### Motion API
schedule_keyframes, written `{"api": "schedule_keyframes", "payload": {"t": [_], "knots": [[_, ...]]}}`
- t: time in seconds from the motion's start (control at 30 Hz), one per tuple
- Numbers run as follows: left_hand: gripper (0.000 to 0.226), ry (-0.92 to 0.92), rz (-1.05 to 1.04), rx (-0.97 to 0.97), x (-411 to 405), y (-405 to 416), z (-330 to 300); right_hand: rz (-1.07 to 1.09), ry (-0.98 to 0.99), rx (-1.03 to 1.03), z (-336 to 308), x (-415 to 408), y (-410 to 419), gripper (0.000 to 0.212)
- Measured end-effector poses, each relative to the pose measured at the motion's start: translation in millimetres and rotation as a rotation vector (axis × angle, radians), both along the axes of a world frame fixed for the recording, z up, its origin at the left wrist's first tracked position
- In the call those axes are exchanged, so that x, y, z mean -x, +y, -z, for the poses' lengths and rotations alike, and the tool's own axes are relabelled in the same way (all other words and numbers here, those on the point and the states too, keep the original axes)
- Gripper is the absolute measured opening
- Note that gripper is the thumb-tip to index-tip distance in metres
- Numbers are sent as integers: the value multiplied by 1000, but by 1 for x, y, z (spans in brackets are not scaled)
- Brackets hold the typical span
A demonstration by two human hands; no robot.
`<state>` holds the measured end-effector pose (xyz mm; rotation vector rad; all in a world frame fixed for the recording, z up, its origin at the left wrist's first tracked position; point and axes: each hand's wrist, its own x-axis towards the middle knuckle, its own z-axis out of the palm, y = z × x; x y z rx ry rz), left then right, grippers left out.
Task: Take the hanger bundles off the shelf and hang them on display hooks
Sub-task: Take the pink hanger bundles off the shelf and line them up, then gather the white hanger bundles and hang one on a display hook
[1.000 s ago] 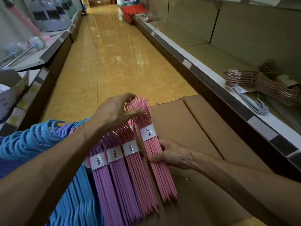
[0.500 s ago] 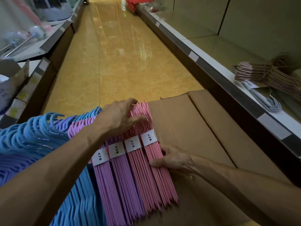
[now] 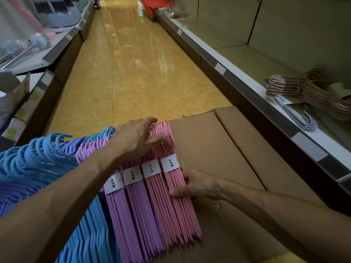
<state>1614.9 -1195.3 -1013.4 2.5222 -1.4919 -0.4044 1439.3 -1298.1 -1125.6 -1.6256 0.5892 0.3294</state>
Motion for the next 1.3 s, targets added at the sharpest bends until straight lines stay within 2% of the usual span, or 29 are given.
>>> {"api": "schedule_keyframes", "payload": {"t": [0.13, 0.23, 0.3, 0.47, 0.57, 0.7, 1.0, 1.13, 1.23, 1.3], "knots": [[59, 96, -55, 230, 6, -3, -5, 15, 44, 133, -19, 8, -7, 32], [41, 108, -75, 407, 17, -8, -16, -4, 59, 391, -37, 21, -17, 34], [30, 191, -95, 516, 27, -11, -25, -56, 51, 562, -50, 32, -24, 31], [23, 442, -95, 631, 57, -16, -45, -62, 21, 746, -83, 65, -35, 29], [22, 605, -81, 686, 80, -23, -56, 12, -27, 785, -101, 87, -42, 28], [23, 729, -57, 705, 112, -36, -65, 125, -58, 804, -111, 122, -53, 25], [18, 882, -4, 674, 166, -85, -55, 358, -7, 805, -113, 198, -98, 24], [19, 949, -39, 643, 179, -114, -39, 550, 30, 879, -115, 225, -141, 42], [18, 983, -53, 643, 190, -139, -30, 769, 20, 854, -125, 239, -180, 62], [18, 995, -41, 653, 197, -155, -26, 879, 20, 845, -131, 244, -204, 67]]}}
